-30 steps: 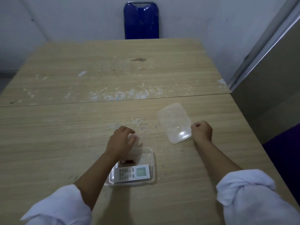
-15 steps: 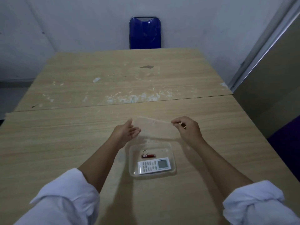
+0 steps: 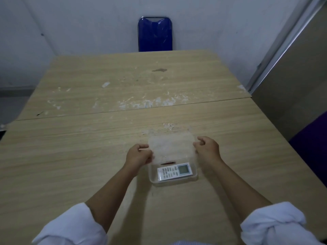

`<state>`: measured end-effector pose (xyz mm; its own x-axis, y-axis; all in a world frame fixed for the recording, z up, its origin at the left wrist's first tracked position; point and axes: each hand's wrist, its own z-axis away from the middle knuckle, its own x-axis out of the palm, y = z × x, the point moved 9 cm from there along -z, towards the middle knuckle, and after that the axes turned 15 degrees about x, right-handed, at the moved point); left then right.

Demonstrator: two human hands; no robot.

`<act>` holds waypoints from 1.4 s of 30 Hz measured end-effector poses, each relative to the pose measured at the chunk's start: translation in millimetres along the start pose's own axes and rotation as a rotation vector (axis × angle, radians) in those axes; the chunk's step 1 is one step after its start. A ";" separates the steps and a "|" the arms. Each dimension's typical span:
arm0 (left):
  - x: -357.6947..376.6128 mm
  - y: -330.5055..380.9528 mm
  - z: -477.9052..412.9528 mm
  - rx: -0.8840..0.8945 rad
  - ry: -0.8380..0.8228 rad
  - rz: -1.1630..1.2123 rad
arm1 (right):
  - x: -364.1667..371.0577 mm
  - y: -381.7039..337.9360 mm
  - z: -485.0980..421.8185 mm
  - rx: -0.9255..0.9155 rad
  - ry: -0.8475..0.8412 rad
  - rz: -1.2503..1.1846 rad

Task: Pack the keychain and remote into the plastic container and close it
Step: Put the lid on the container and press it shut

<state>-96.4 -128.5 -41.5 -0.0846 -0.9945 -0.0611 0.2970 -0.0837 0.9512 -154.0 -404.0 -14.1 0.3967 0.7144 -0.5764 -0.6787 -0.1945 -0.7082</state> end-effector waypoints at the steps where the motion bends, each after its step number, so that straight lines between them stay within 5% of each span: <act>1: -2.2 -1.3 2.5 0.028 0.002 -0.061 | 2.6 5.9 2.8 0.023 -0.018 0.014; 10: -16.4 -0.2 26.9 0.286 0.060 -0.402 | 11.8 28.4 24.9 -0.038 0.040 0.265; 34: -16.1 -19.8 29.6 0.181 0.044 -0.471 | 20.8 33.6 26.2 0.010 0.037 0.308; 42: 17.0 -1.1 34.4 0.520 -0.211 -0.790 | 55.8 12.2 60.4 -0.404 -0.083 0.428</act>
<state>-130.9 -143.2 -33.1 -0.2633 -0.6275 -0.7327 -0.3727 -0.6344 0.6772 -177.5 -325.9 -30.3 0.0786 0.5628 -0.8229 -0.4719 -0.7061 -0.5280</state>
